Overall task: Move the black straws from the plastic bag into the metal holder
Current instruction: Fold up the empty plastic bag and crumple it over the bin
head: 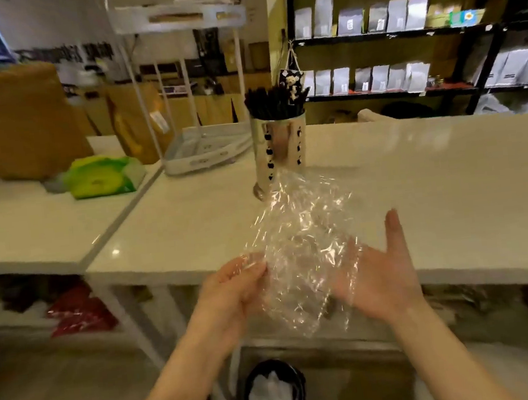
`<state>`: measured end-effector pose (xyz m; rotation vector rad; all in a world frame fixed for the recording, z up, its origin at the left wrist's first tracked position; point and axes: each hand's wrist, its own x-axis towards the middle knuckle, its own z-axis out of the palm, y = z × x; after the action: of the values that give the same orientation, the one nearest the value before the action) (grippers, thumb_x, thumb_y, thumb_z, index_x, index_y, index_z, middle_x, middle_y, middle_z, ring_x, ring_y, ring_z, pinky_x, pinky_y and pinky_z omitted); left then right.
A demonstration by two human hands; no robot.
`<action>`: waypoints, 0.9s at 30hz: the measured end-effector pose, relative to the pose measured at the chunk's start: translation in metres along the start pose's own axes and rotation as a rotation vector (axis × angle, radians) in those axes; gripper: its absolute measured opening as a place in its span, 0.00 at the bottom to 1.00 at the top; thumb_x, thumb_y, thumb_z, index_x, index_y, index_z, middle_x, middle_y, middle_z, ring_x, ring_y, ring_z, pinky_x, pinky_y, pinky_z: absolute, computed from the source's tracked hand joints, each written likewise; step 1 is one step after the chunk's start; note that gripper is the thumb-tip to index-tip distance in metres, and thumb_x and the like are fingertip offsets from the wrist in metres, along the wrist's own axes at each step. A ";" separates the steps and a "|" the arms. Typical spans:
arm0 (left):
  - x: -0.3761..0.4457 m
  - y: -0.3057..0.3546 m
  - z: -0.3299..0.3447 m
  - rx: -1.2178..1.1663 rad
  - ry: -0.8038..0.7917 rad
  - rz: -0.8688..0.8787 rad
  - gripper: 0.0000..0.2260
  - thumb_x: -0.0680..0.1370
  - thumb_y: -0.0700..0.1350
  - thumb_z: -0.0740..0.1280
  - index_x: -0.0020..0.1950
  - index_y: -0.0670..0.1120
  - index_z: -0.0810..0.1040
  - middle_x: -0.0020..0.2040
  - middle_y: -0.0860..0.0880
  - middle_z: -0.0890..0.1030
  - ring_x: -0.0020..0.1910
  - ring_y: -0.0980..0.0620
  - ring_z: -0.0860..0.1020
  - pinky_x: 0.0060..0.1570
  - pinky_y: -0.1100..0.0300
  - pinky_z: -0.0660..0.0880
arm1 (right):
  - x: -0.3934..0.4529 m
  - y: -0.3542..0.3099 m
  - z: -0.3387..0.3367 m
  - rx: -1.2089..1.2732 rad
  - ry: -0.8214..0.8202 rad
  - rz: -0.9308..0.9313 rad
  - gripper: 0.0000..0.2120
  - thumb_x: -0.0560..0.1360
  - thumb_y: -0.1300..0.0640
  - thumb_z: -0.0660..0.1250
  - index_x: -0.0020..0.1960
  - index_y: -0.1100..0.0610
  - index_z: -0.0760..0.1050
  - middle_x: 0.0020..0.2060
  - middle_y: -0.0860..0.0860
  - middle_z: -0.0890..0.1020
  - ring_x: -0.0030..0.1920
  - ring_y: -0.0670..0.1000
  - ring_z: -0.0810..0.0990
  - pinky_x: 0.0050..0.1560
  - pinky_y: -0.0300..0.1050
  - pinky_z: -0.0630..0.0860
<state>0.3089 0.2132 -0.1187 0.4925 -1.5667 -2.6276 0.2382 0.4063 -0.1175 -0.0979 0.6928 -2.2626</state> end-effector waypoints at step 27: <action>0.071 -0.455 -0.278 0.371 0.542 -0.498 0.08 0.68 0.32 0.69 0.44 0.40 0.77 0.41 0.40 0.81 0.37 0.46 0.80 0.28 0.61 0.74 | 0.094 0.355 -0.402 -0.703 0.849 0.450 0.13 0.72 0.63 0.66 0.56 0.59 0.74 0.46 0.56 0.81 0.41 0.49 0.78 0.34 0.37 0.74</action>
<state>0.3786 0.1847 -0.6512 1.6413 -1.8959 -2.1508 0.2912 0.3204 -0.6527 0.6509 1.7276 -1.4777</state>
